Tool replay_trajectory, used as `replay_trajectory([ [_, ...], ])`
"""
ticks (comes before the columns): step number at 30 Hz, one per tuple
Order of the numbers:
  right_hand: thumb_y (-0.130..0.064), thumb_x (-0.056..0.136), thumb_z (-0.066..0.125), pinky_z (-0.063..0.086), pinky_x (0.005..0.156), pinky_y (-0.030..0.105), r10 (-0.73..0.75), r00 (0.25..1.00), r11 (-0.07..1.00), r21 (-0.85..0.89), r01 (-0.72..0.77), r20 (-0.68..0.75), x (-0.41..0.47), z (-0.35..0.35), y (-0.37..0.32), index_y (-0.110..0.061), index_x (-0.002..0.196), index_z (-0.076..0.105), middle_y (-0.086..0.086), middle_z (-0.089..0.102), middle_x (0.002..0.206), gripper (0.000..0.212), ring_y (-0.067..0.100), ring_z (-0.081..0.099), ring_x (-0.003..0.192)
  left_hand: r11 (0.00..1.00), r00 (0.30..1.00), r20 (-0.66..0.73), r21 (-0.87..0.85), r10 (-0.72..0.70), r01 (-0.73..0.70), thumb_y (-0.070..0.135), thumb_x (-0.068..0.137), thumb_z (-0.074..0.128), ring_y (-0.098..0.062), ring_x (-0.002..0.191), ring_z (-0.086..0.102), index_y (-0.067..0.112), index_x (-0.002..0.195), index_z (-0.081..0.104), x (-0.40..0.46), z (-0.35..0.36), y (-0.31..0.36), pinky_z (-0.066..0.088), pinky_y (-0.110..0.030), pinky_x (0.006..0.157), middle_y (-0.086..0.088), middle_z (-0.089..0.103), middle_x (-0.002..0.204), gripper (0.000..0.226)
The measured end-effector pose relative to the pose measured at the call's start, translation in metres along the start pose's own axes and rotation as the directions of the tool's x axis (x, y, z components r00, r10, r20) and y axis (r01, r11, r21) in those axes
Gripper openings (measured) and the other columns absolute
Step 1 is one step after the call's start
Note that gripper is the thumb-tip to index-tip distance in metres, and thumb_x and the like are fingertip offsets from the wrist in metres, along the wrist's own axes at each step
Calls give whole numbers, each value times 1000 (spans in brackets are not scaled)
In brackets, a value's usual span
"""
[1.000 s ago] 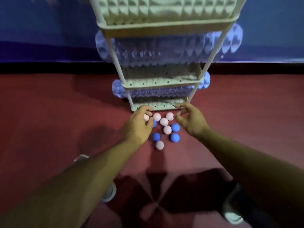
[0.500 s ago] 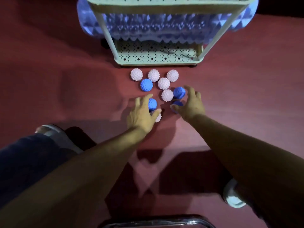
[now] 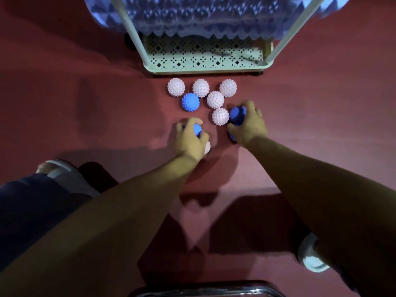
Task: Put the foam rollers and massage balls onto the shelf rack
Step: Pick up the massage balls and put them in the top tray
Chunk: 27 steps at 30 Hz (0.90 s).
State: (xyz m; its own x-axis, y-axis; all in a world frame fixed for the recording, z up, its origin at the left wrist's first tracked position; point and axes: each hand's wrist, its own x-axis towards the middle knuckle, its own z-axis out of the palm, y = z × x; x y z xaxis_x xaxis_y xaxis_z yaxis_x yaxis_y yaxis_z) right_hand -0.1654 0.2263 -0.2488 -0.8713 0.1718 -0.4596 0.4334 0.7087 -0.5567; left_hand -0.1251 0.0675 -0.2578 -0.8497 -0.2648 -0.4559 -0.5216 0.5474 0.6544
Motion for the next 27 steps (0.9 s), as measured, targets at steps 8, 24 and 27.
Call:
replay_trajectory([
  [8, -21, 71, 76, 55, 86, 43, -191, 977, 950, 234, 208, -92, -59, -40, -16, -37, 118, 47, 3, 51, 117, 57, 23, 60, 94, 904, 983, -43, -387, 179, -181, 10, 80, 57, -11, 76, 55, 33, 105, 59, -29, -64, 23, 45, -17, 70, 2, 63, 98, 33],
  [24, -17, 84, 62, 55, 83, 37, -524, 690, 627, 323, 709, -499, -281, -263, -211, -37, 121, 51, -6, 59, 121, 44, 10, 61, 96, 681, 717, -177, -227, 674, -696, 32, 73, 65, -12, 95, 66, 43, 116, 57, -224, -326, 240, 53, -35, 92, 11, 67, 110, 45],
  [27, -10, 86, 64, 52, 78, 24, -553, 631, 550, 332, 767, -543, -314, -306, -250, -32, 118, 52, -26, 58, 108, 41, 1, 59, 83, 644, 666, -261, -177, 699, -745, 38, 70, 64, -17, 89, 68, 52, 105, 58, -255, -375, 277, 55, -37, 87, 1, 69, 106, 38],
])
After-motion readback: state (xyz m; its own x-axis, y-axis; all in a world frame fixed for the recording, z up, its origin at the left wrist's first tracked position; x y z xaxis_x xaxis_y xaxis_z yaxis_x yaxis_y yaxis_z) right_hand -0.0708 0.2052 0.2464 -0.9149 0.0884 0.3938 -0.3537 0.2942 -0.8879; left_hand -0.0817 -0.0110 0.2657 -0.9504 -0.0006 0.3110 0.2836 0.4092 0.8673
